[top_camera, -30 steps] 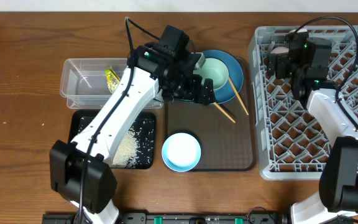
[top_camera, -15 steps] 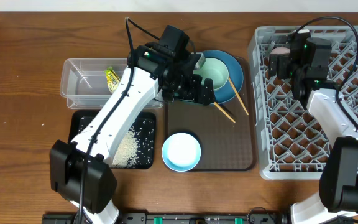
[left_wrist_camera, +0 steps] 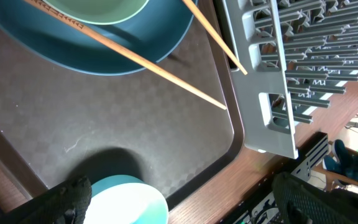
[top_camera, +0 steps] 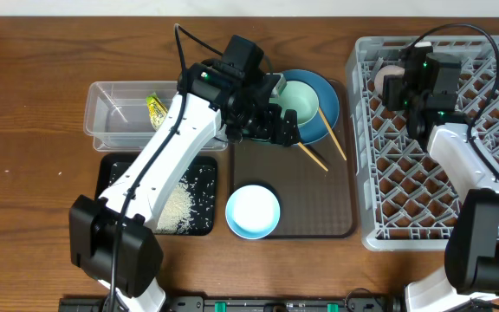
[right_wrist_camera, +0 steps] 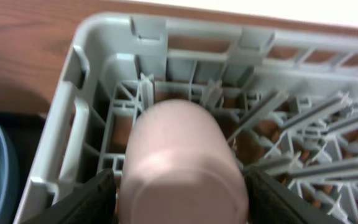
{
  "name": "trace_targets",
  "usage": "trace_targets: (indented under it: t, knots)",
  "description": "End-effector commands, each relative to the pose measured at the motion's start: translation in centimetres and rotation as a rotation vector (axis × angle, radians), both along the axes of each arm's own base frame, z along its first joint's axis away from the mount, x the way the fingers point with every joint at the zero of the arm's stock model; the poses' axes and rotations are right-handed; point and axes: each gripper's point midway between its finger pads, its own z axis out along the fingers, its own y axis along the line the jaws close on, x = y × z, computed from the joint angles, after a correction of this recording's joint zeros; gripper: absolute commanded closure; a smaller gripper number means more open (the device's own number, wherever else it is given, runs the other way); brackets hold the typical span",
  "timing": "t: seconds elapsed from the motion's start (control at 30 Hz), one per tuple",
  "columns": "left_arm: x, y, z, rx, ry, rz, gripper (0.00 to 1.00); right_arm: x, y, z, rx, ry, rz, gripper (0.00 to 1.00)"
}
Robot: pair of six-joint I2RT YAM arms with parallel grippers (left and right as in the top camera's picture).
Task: Sort waste into correct bins and load items into the dishwasher rack
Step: 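Lower the pink cup upside down into the rack's back-left corner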
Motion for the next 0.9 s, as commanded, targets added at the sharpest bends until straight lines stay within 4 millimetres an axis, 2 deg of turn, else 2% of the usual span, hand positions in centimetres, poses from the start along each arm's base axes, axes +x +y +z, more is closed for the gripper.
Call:
trace_targets:
  t: [0.0,0.2,0.3,0.47,0.73,0.87]
  knots:
    - [0.3,0.2,0.0,0.01,-0.013,0.002,0.04,0.0,-0.8,-0.2,-0.014,0.02,-0.026,0.36]
    - [0.3,0.2,0.0,0.01,-0.013,0.002,0.04,-0.5,-0.8,-0.8,-0.015,0.051,-0.028,0.34]
    - [0.3,0.2,0.0,0.01,-0.013,0.002,0.04,-0.3,-0.8,-0.6,-0.016,0.039,-0.028,0.43]
    - [0.3,0.2,0.0,0.01,-0.013,0.002,0.04,0.1,-0.8,-0.1,-0.016,0.013,-0.028,0.52]
    - [0.3,0.2,0.0,0.01,-0.013,0.002,0.04,0.1,-0.8,-0.1,-0.016,0.016,-0.028,0.52]
    - [0.3,0.2,0.0,0.01,-0.013,0.002,0.04,0.2,-0.8,0.5,-0.018,-0.004,-0.028,0.44]
